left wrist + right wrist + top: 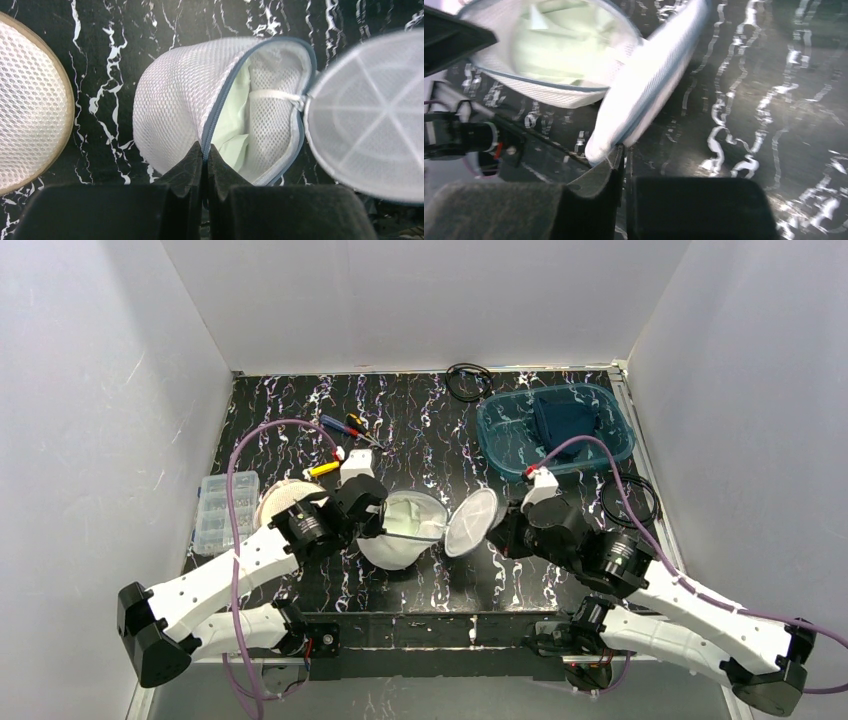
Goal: Unzip the laundry bag and remove the bra
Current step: Open the laundry bag at the center of the board.
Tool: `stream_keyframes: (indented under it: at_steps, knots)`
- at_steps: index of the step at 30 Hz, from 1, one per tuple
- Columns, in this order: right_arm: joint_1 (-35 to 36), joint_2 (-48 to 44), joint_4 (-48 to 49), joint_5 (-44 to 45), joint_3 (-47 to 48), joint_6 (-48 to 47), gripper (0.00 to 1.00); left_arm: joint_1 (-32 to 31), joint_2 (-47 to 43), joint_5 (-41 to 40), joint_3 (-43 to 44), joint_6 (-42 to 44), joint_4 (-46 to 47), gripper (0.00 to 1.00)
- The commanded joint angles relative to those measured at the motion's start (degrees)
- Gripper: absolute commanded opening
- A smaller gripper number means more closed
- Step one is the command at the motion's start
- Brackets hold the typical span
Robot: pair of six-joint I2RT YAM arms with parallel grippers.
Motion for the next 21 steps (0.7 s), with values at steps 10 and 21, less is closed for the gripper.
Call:
stream_keyframes:
  at_steps: [10, 21]
  knots:
    - [-0.29, -1.08, -9.49, 1.16, 11.66, -3.34, 0.75, 0.19, -1.27, 3.27, -3.96, -0.26, 0.68, 0.00]
    - [0.25, 23.36, 22.25, -11.10, 10.34, -11.87, 0.60, 0.14, -3.68, 4.08, -6.05, -1.30, -1.01, 0.00]
